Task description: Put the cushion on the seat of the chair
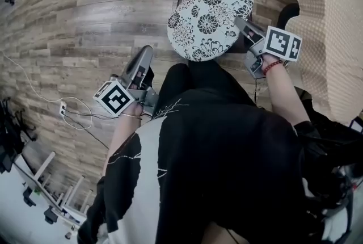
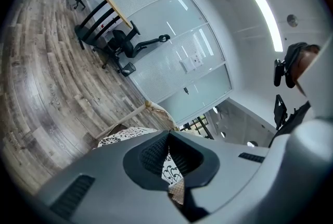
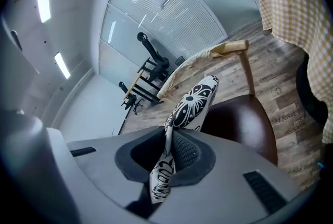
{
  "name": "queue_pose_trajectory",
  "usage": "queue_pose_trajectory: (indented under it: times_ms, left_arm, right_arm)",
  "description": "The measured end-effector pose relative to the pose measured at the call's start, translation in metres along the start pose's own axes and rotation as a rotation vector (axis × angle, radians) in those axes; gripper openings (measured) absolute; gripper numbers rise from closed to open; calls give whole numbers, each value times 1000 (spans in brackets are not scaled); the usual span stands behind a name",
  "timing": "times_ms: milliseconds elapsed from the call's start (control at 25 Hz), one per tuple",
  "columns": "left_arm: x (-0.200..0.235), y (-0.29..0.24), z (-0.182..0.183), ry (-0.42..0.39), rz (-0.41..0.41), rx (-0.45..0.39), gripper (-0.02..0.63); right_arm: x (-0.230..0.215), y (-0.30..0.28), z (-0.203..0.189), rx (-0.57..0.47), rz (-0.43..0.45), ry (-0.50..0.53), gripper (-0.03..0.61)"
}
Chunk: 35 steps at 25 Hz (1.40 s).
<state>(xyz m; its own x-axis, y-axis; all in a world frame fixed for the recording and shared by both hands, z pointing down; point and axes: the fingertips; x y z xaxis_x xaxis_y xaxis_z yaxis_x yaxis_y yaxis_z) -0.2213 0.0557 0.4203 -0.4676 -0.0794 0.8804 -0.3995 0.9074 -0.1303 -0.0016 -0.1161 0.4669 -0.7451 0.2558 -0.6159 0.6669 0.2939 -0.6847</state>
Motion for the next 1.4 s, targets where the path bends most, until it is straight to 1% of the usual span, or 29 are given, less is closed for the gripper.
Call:
queue_pose_trajectory:
  times_ms: [160, 400, 520, 640, 760, 920, 1000, 1080, 1240, 1400]
  left_arm:
    - [1, 7, -4, -5, 31, 17, 13]
    - [-7, -3, 0, -35, 28, 35, 13]
    - [-13, -11, 0, -32, 21, 41, 12]
    - [-17, -17, 0, -22, 16, 44, 14]
    - [-18, -21, -2, -18, 37, 70, 13]
    - [-20, -45, 9, -55, 8, 91, 13]
    - [-12, -58, 16, -63, 9, 94, 13]
    - [-6, -63, 19, -56, 25, 96, 12]
    - [-7, -65, 16, -39, 29, 110, 14]
    - [-6, -68, 17, -25, 38, 115, 13]
  right_arm:
    - [-13, 0, -2, -11, -16, -34, 32]
    - [-39, -1, -7, -6, -68, -64, 32]
    - [-55, 3, -8, -7, -95, -83, 32]
    - [-64, 4, -13, -1, -99, -100, 32]
    - [-71, 6, -16, -1, -101, -117, 32]
    - [-85, -5, -10, -7, -105, -139, 32]
    - [-96, -17, -4, -6, -112, -146, 32]
    - [-105, -21, -2, -5, -123, -156, 32]
    - [-118, -15, 3, -16, -153, -171, 32]
    - [-125, -14, 8, -17, -181, -175, 32]
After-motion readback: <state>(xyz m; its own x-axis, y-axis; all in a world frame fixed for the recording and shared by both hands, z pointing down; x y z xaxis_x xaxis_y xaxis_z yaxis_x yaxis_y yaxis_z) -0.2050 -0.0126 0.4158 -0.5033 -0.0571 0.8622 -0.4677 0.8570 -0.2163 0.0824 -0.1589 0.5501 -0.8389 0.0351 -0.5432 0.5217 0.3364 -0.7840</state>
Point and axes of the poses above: the fingertips, and each gripper's own axes: y backward along the fingers, x to its left, z out of its top, and after that the axes turned 10 degrees about -z, right-handed
